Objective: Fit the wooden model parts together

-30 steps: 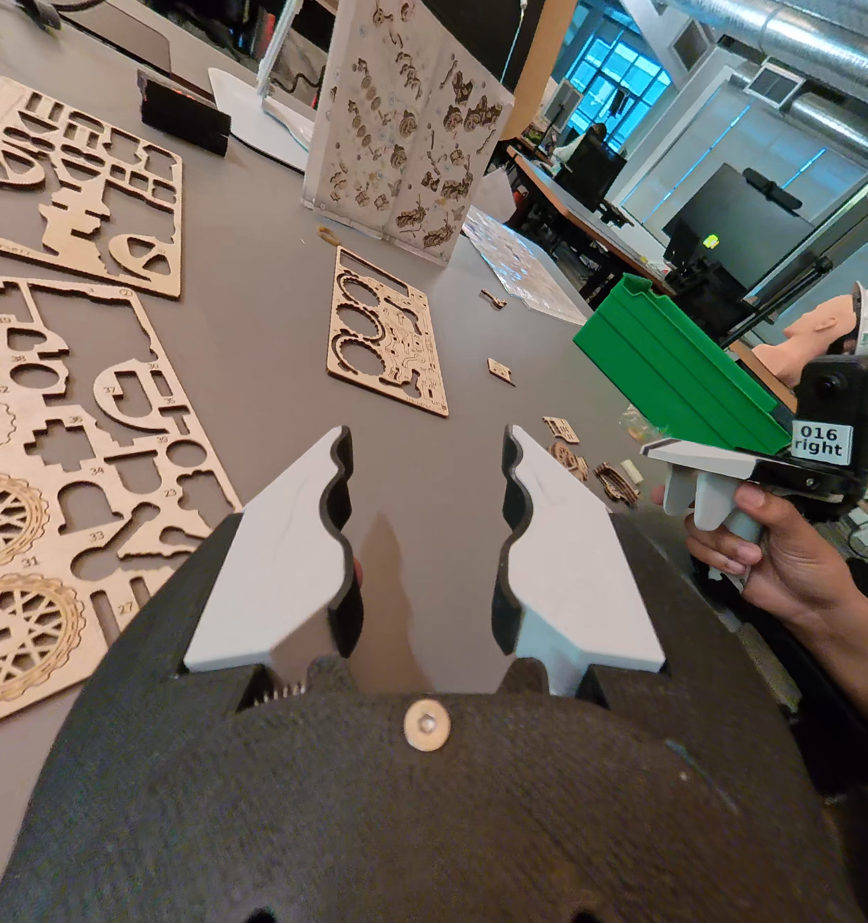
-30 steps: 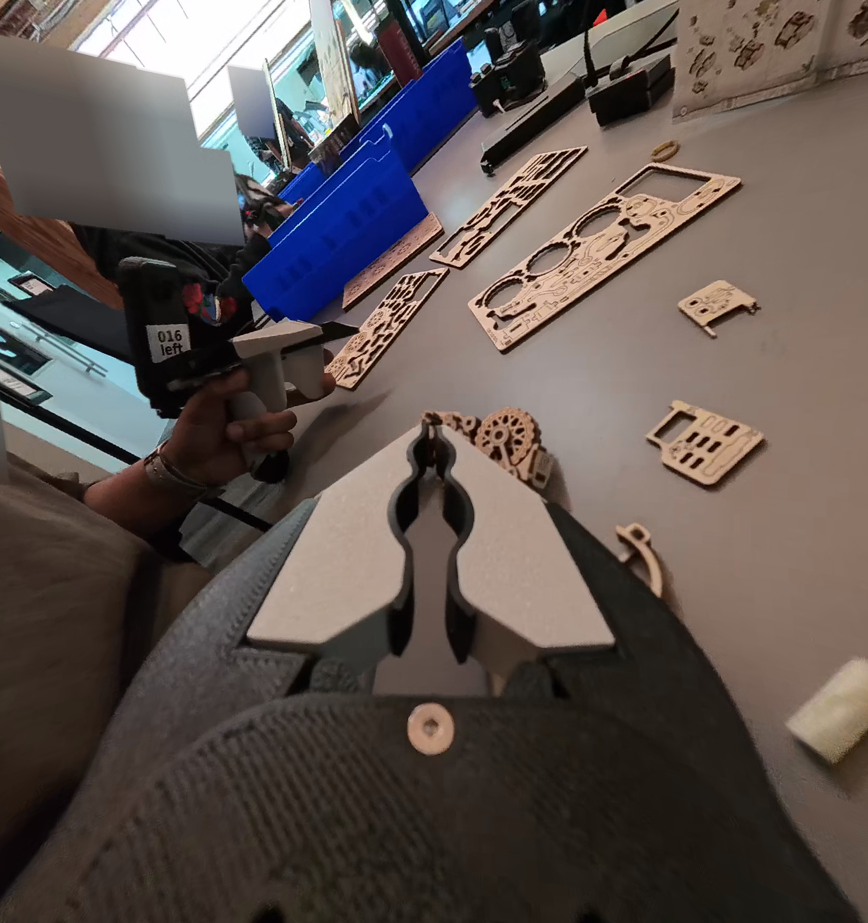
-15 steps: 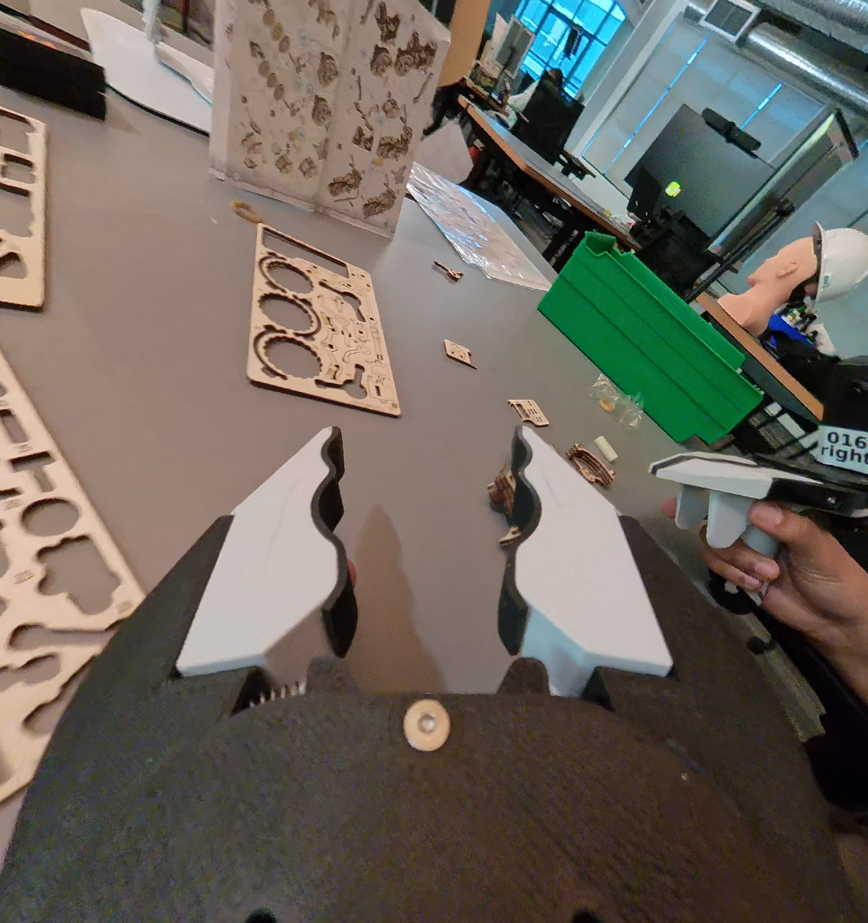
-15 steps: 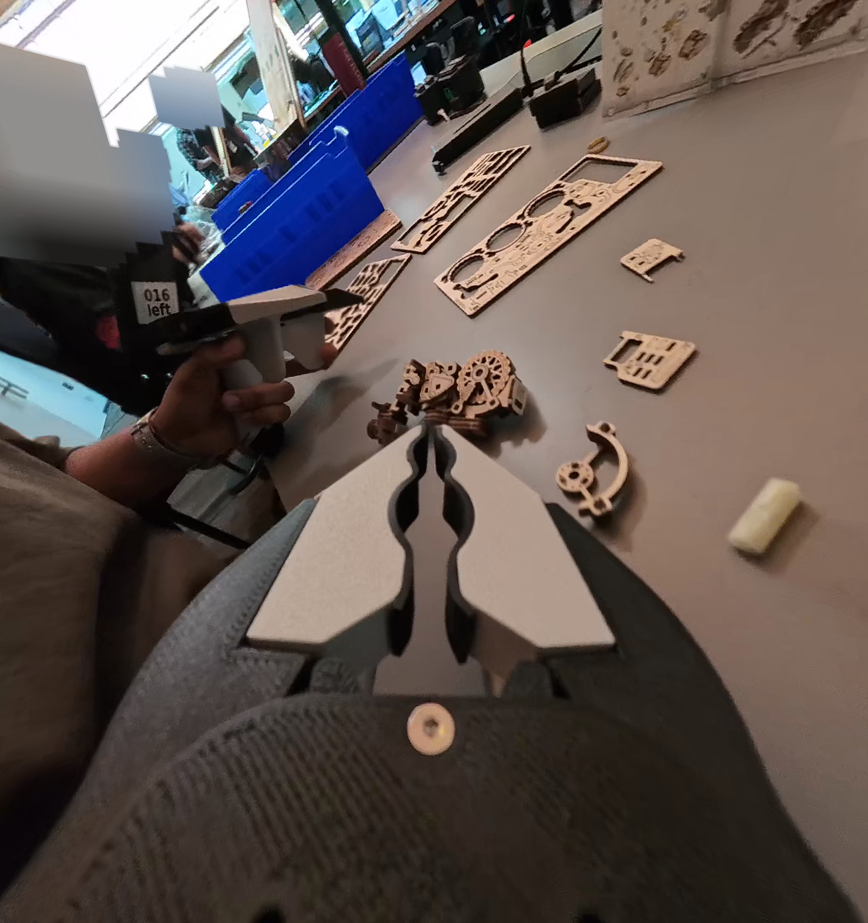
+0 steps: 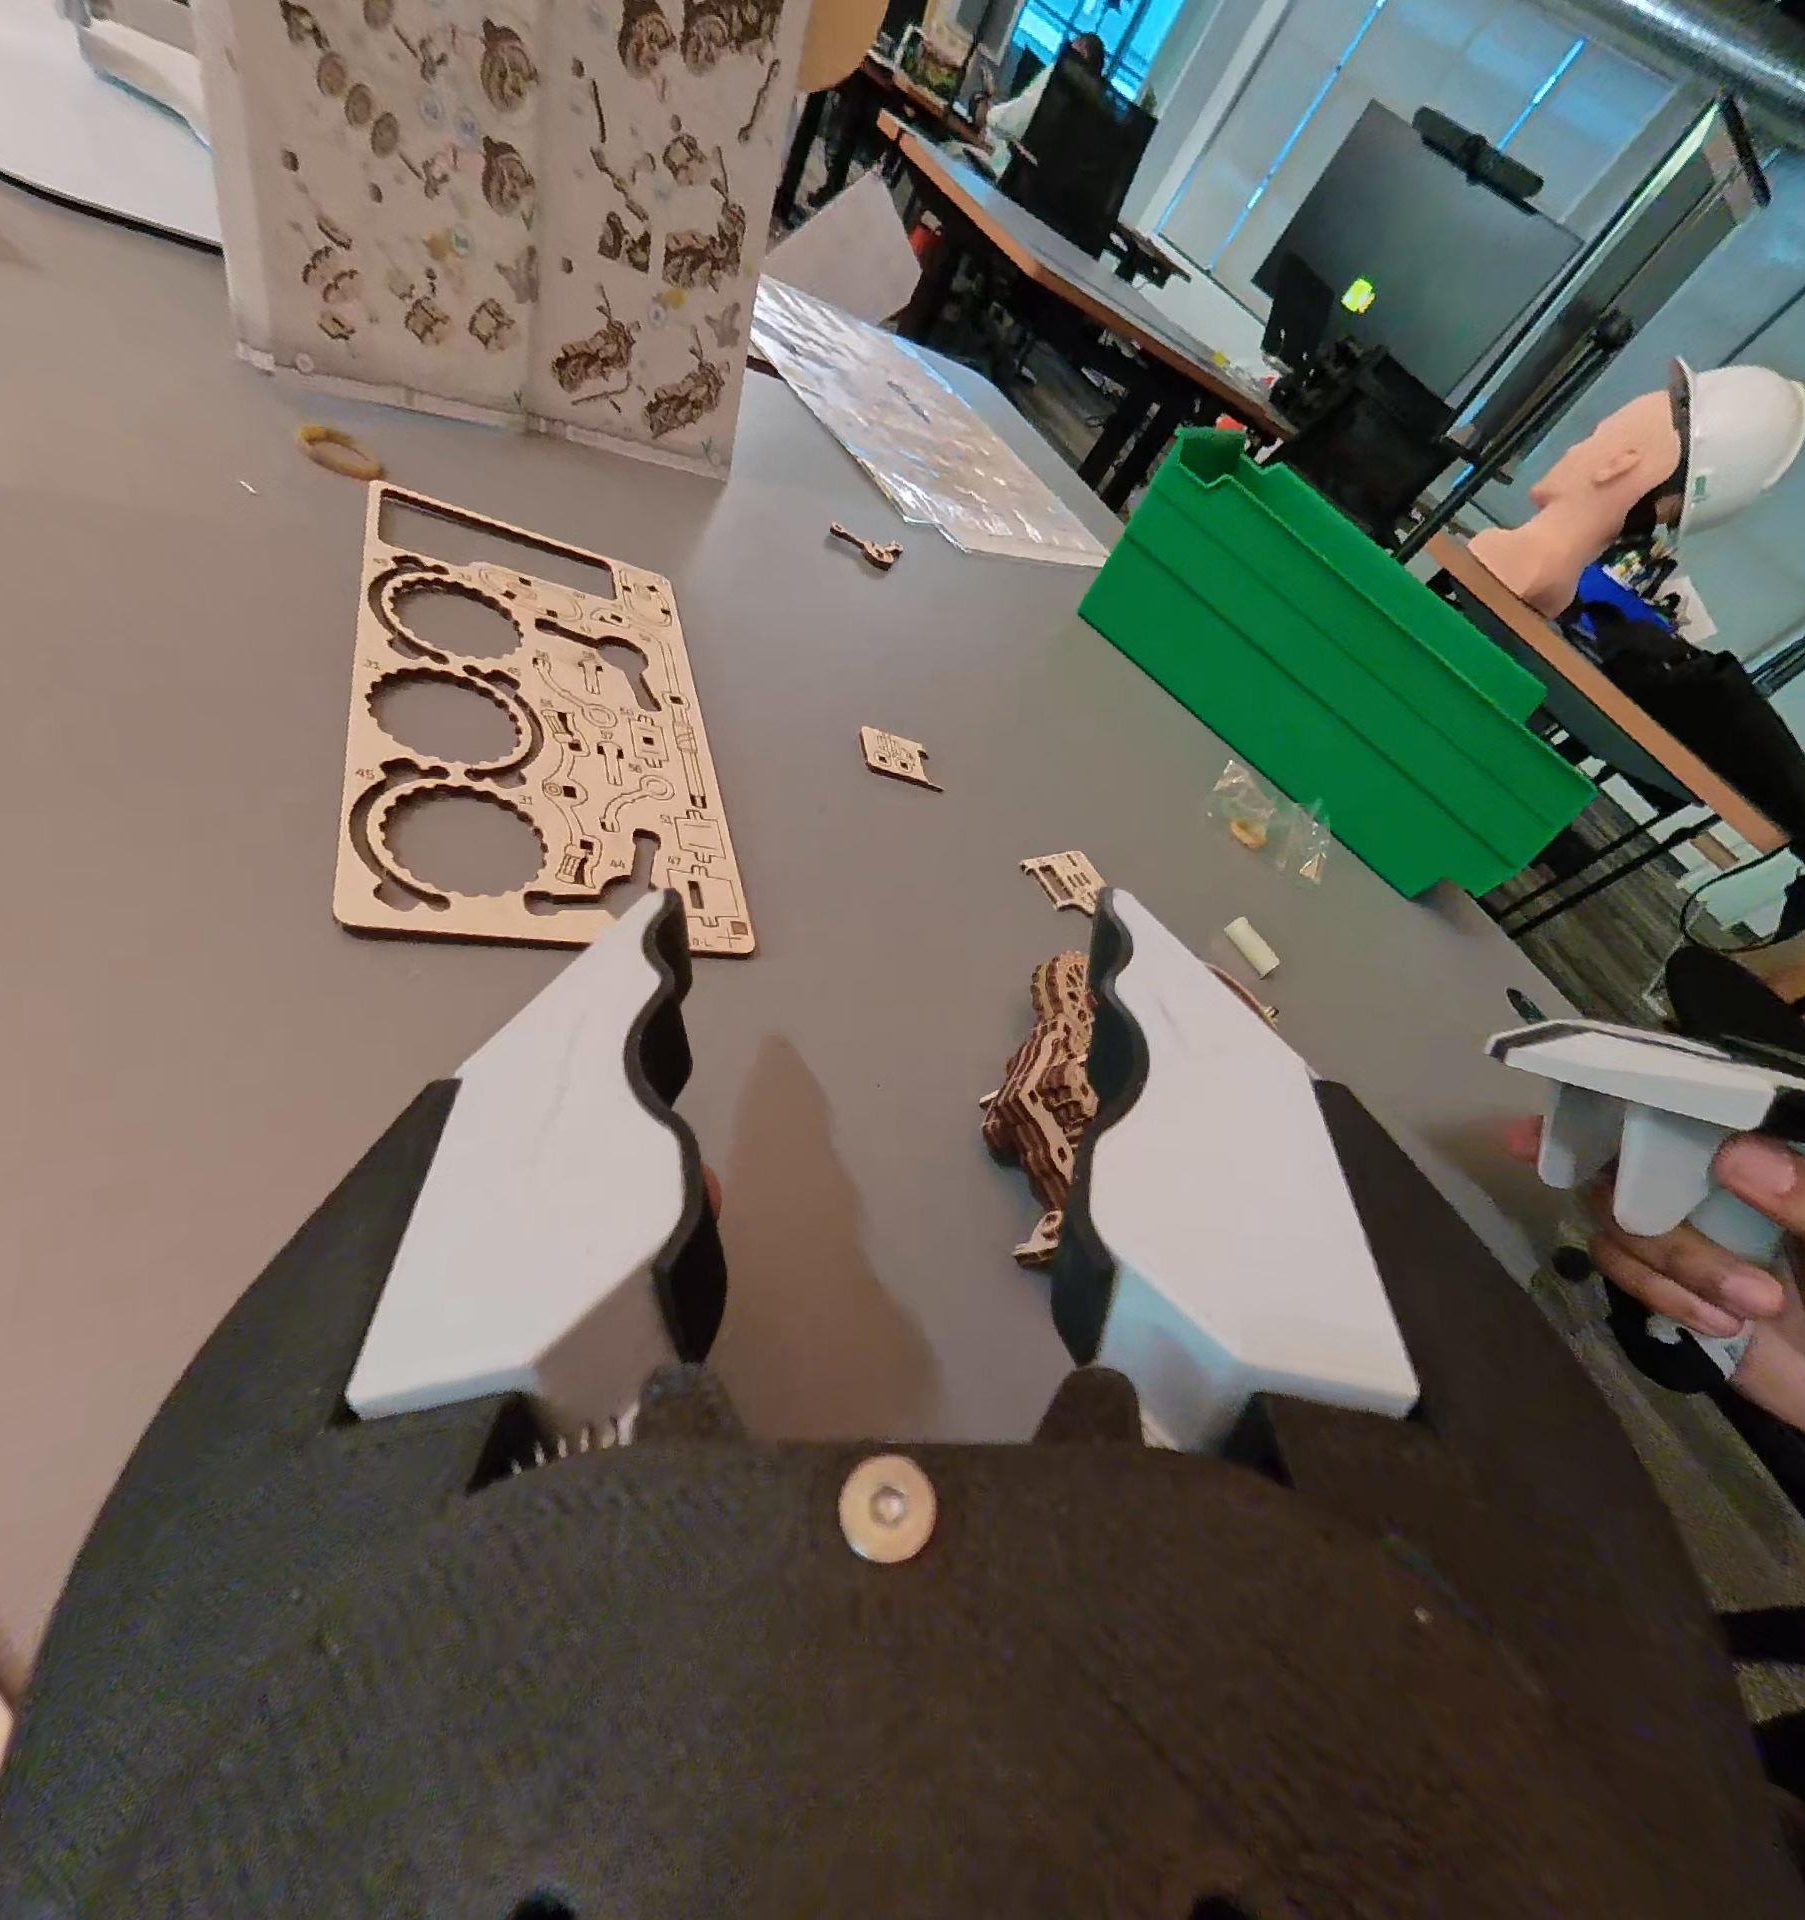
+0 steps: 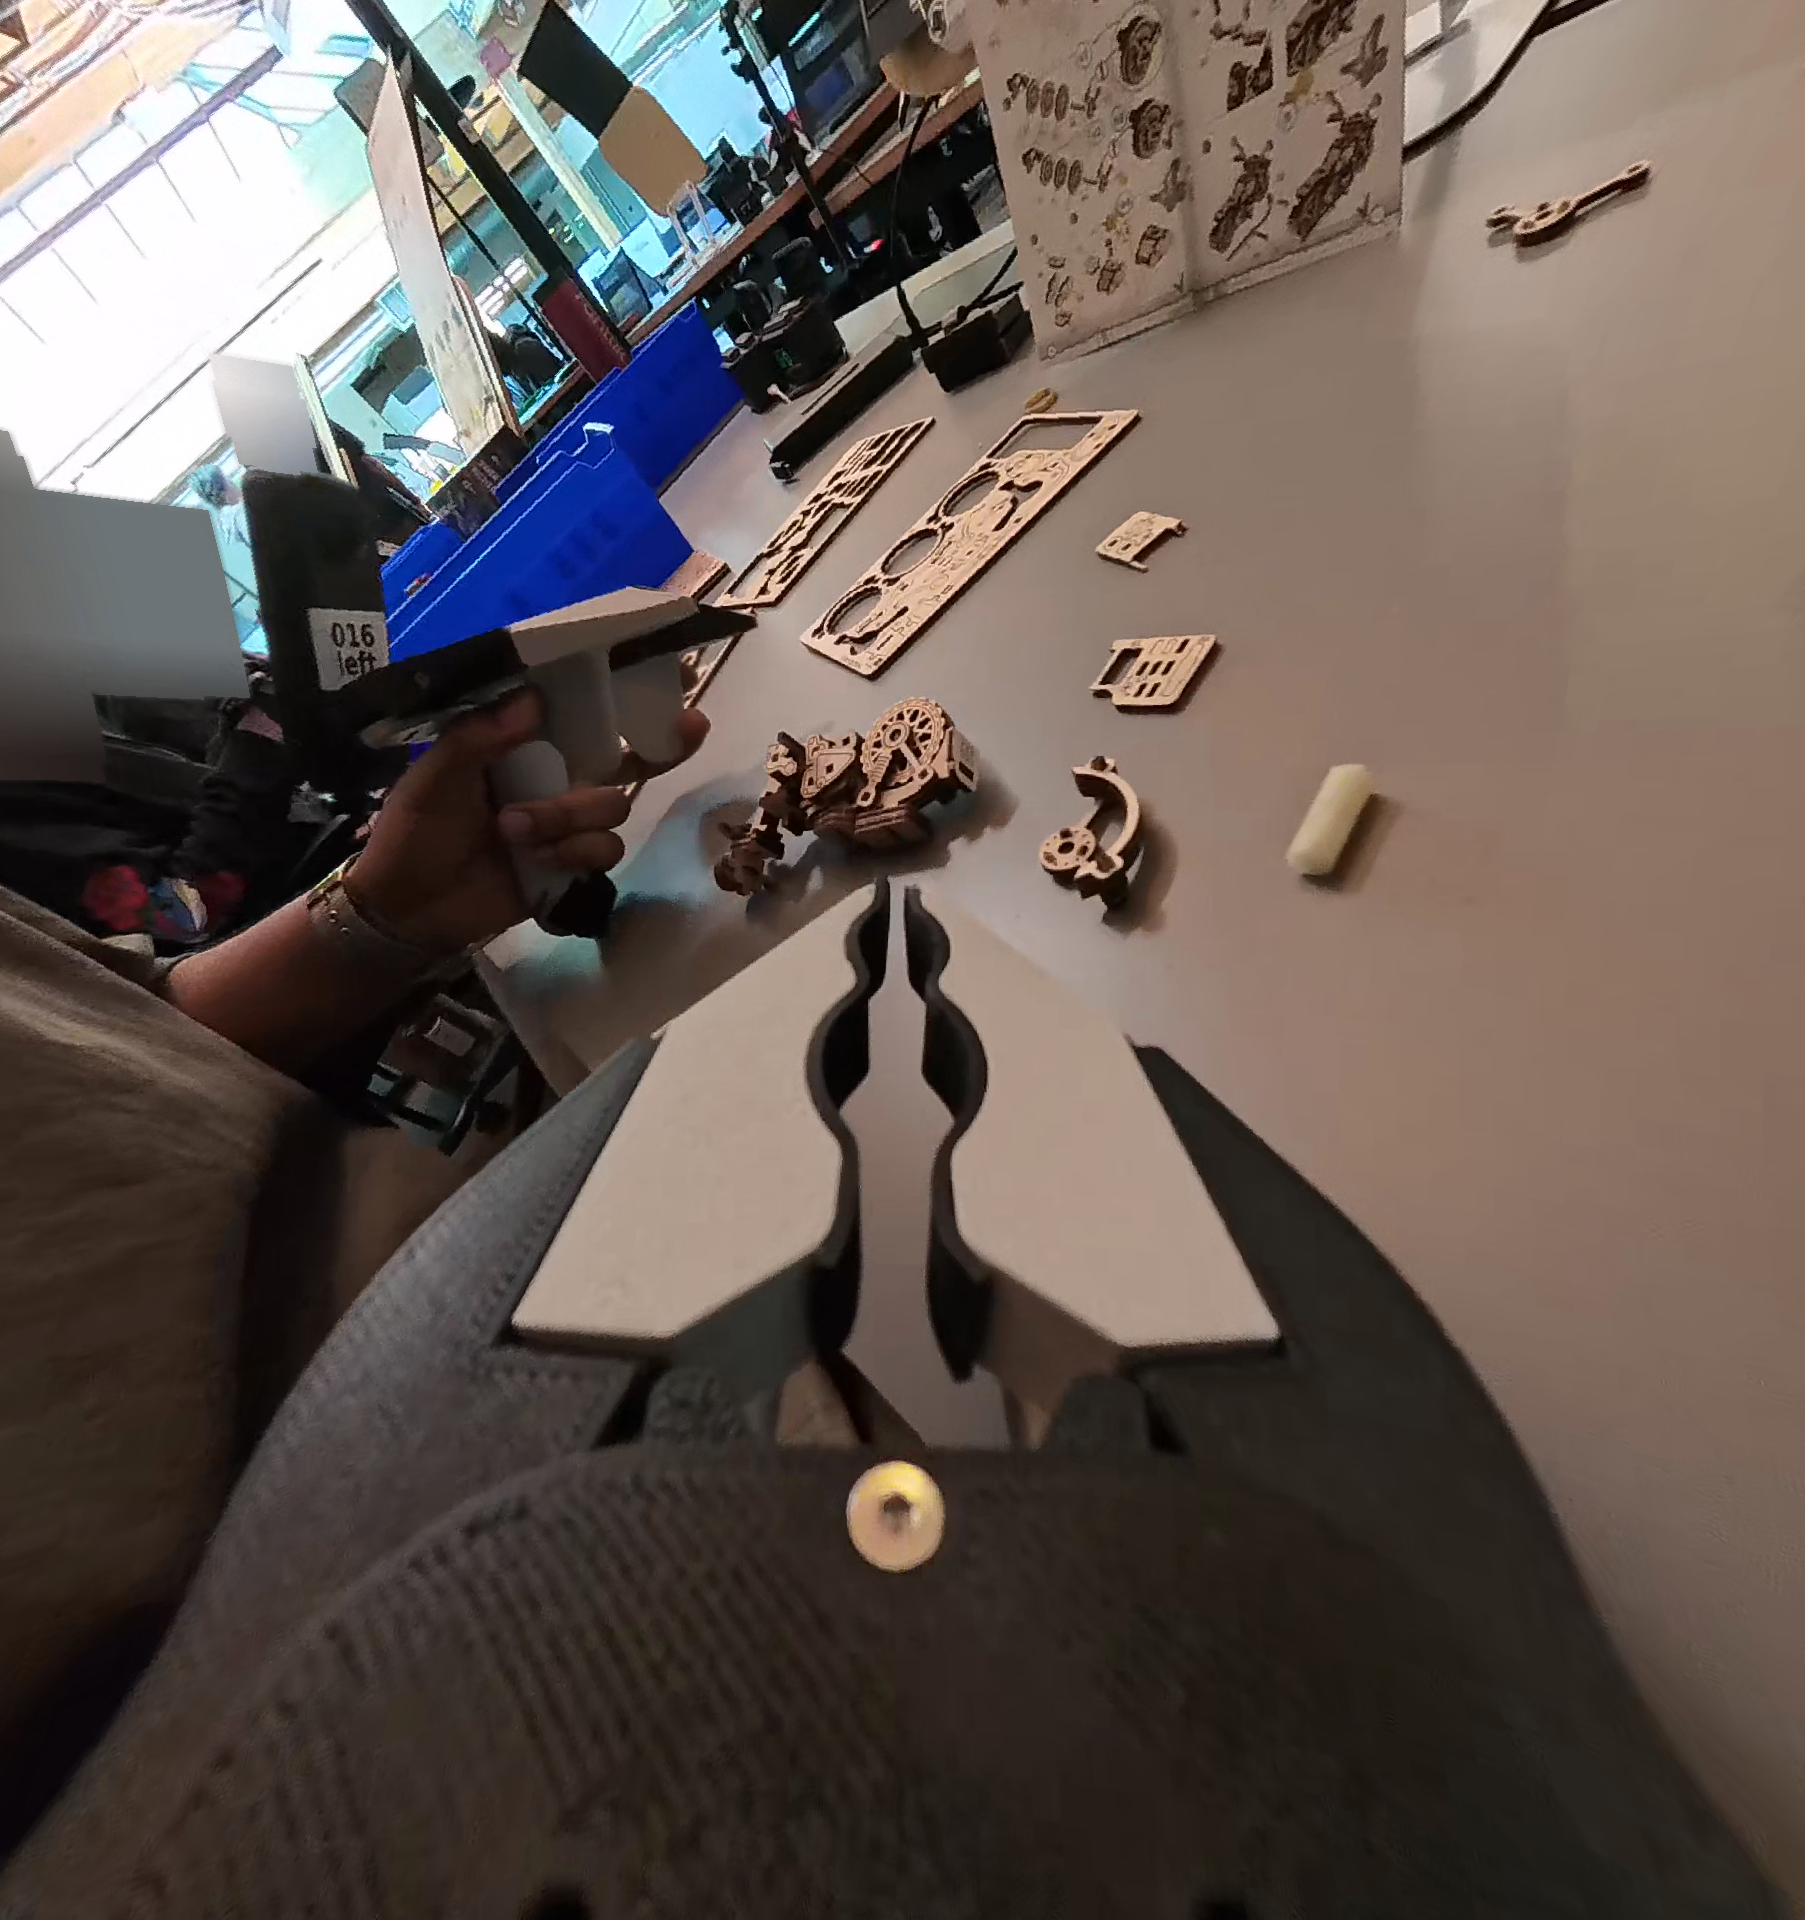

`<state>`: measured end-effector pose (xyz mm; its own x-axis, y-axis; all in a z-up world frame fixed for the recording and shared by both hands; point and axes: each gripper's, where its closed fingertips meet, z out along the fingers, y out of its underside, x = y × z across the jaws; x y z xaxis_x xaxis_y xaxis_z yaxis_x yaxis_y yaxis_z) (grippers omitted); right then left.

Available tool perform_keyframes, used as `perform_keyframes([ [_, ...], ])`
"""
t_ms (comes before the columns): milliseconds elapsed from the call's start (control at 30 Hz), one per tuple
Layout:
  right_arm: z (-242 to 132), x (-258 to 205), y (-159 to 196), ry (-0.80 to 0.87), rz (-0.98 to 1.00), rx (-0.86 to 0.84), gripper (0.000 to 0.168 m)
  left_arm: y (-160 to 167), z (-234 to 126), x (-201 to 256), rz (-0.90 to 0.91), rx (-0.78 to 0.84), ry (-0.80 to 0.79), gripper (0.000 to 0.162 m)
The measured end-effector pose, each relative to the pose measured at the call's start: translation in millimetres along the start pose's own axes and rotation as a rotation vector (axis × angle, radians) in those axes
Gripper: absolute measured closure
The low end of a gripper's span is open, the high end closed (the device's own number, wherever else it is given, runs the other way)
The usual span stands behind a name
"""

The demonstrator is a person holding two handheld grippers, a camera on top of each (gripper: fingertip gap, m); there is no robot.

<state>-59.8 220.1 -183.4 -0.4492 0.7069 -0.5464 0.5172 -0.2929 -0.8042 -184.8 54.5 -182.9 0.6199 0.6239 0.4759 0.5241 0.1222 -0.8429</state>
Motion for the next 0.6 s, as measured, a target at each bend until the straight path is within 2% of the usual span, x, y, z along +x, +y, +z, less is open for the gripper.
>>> perform_keyframes([
  [367, 7.2, 0.2, 1.1, -0.021, 0.013, -0.019, 0.166, -0.3, -0.7, -0.9, -0.002, 0.009, -0.007, 0.089],
  [600, 16.1, -3.4, -1.9, -0.068, 0.025, -0.029, 0.165, -13.5, -16.6, -9.6, 0.031, 0.096, -0.085, 0.088],
])
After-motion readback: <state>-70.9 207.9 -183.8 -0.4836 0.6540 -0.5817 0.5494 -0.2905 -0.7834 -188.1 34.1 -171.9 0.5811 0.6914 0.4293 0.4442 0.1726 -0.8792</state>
